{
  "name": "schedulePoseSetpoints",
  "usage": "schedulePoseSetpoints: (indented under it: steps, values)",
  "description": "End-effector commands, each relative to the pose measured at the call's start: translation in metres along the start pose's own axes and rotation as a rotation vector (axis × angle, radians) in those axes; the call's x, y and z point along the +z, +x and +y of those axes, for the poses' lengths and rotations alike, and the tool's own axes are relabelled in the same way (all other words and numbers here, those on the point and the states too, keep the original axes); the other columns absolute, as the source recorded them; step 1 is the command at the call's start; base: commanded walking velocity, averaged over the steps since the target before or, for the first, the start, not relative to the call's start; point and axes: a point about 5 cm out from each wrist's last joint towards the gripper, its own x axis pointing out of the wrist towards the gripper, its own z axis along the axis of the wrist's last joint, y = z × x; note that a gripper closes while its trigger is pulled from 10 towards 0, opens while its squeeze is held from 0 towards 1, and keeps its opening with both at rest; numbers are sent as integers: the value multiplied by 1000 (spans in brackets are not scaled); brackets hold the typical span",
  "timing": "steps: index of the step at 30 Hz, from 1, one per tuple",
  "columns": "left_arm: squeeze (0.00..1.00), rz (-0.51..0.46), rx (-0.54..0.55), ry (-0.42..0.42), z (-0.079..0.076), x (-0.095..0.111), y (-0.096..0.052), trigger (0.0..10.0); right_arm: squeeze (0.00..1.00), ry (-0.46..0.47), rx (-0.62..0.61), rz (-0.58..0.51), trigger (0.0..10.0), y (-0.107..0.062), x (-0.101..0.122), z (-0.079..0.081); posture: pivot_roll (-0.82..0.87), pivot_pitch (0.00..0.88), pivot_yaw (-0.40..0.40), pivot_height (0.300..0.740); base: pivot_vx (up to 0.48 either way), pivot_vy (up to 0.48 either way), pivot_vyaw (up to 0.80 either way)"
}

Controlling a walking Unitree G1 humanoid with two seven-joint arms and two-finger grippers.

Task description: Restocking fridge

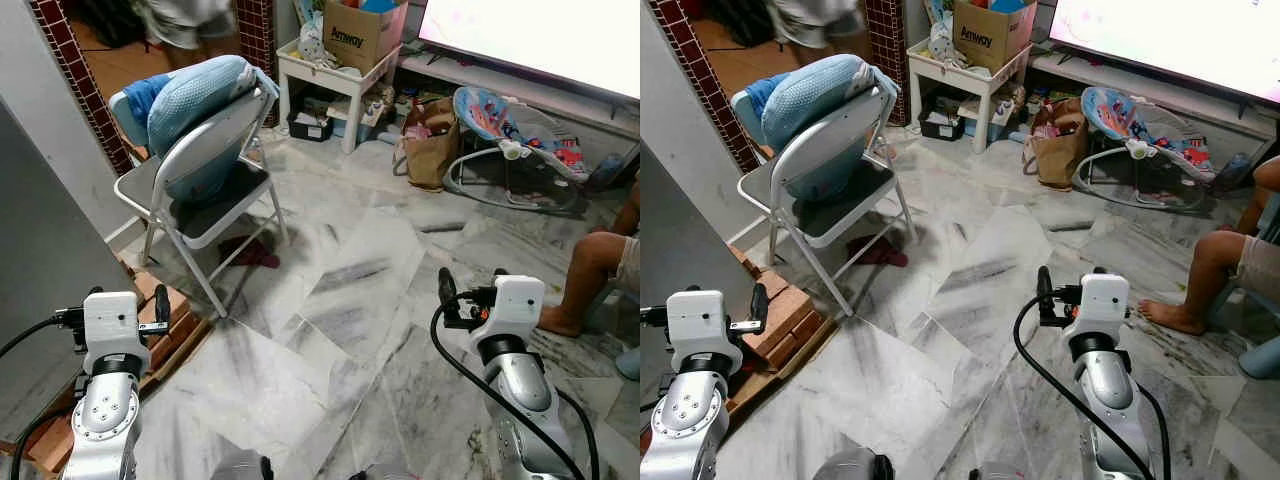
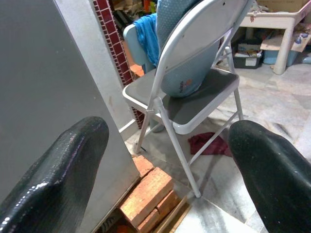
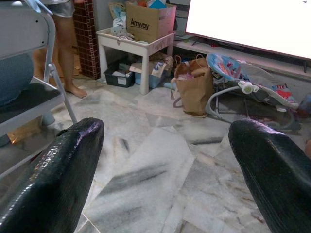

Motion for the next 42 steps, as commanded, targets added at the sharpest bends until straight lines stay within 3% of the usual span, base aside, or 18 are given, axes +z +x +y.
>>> schedulePoseSetpoints:
  steps: [1, 27, 28, 31, 40, 42]
  values:
    - [0, -46, -198, -238, -43, 29, 29, 10000, 0, -42, 182, 17, 10000, 48, 29, 45, 104, 61, -154, 740, 0, 0, 0]
    - [0, -43, -195, -250, -42, 29, 30, 10000, 0, -34, 185, 14, 10000, 48, 29, 47, 102, 62, -154, 740, 0, 0, 0]
    - [0, -50, -208, -226, -43, 29, 25, 10000, 0, -27, 168, 18, 10000, 43, 25, 42, 85, 99, -124, 740, 0, 0, 0]
    - [0, -59, -230, -182, -44, 28, 18, 10000, 0, -6, 148, 32, 10000, 34, 17, 34, 82, 104, -122, 740, 0, 0, 0]
    - [0, -47, -206, -177, -40, 25, 17, 10000, 0, -62, 113, 70, 10000, 34, 11, 32, 84, 112, -121, 740, 0, 0, 0]
    - [0, -40, -199, -145, -38, 22, 15, 10000, 0, -16, 67, 95, 10000, 32, 7, 27, 83, 113, -118, 740, 0, 0, 0]
